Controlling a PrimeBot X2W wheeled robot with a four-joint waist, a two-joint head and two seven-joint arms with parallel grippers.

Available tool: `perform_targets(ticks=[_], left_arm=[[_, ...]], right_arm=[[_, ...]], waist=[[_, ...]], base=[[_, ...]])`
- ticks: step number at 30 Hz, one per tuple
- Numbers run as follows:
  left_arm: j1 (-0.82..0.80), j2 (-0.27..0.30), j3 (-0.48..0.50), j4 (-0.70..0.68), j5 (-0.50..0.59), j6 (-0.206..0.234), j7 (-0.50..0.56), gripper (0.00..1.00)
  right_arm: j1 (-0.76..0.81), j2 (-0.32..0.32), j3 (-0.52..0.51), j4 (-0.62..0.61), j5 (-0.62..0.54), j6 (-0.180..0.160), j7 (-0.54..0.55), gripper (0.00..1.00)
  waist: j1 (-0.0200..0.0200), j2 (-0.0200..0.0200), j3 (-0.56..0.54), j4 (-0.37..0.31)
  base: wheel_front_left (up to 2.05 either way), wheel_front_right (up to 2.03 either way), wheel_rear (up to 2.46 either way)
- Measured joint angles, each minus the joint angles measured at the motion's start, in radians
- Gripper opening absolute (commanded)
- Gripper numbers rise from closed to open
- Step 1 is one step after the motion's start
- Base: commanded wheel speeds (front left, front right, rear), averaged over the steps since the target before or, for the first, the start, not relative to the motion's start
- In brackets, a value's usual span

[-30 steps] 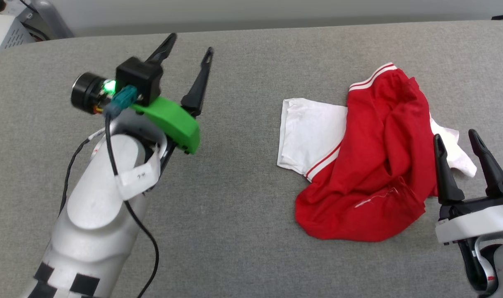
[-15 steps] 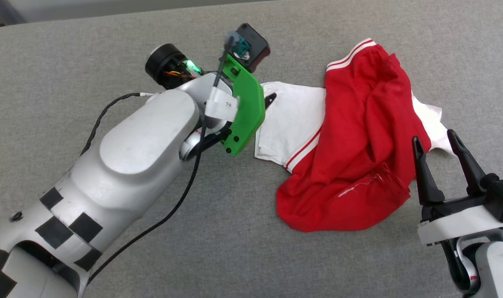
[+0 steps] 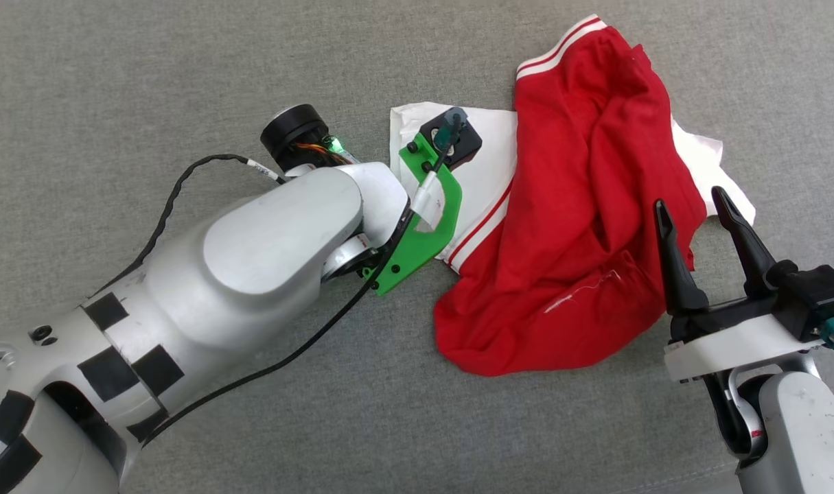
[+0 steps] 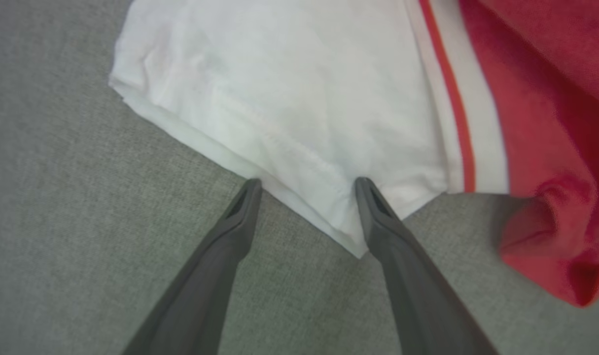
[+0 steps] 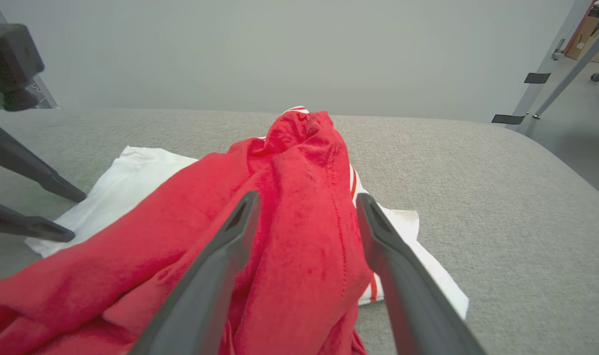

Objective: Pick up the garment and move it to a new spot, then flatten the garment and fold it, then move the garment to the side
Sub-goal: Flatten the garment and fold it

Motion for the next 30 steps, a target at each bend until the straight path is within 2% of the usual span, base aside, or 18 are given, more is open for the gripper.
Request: perform_targets(ticks=[2,8,9,10,15,20,25,30], left_arm=[[0.008,0.003,0.011,-0.024,0.049,0.000,0.067,1.00],[0.022,0.036,0.041,-0.101,0.102,0.001,0.161,1.00],[0.023,0.043,0.044,-0.111,0.102,0.001,0.162,0.28],[0.023,0.045,0.044,-0.118,0.102,0.001,0.163,0.00],[0.037,0.044,0.028,-0.135,0.083,0.000,0.121,0.00],[0.041,0.072,-0.001,-0.145,0.050,0.000,-0.059,0.00],[0.042,0.129,-0.004,-0.150,0.015,0.000,-0.231,0.00],[0.061,0.200,0.030,-0.159,-0.011,0.001,-0.346,0.00]], right_arm=[[-0.008,0.002,0.004,0.007,0.000,0.000,0.000,1.00],[-0.022,0.006,0.001,0.008,0.000,0.000,-0.001,1.00],[-0.022,0.007,-0.002,0.008,0.000,0.000,-0.001,1.00],[-0.022,0.009,-0.005,0.008,-0.001,0.000,-0.001,1.00],[-0.022,0.012,-0.009,0.008,-0.009,0.000,-0.001,1.00],[-0.016,0.008,-0.029,0.009,-0.018,0.000,-0.001,1.00],[0.017,-0.004,-0.046,0.012,-0.018,0.000,-0.001,1.00],[0.047,-0.009,-0.058,0.020,-0.018,0.000,-0.001,1.00]], waist=[[-0.0001,0.0000,0.015,-0.010],[0.0000,0.0000,0.042,-0.035],[0.0000,0.0000,0.045,-0.037],[0.0000,0.0000,0.046,-0.037],[0.0000,0.0000,0.036,-0.025],[0.0001,0.0000,-0.001,0.002],[0.0001,0.0000,-0.048,0.036],[0.0001,0.0000,-0.094,0.076]], base=[[0.00,0.00,0.00],[0.00,0.00,0.00],[0.00,0.00,0.00],[0.00,0.00,0.00],[0.00,0.00,0.00],[0.00,0.00,0.00],[0.00,0.00,0.00],[0.00,0.00,0.00]])
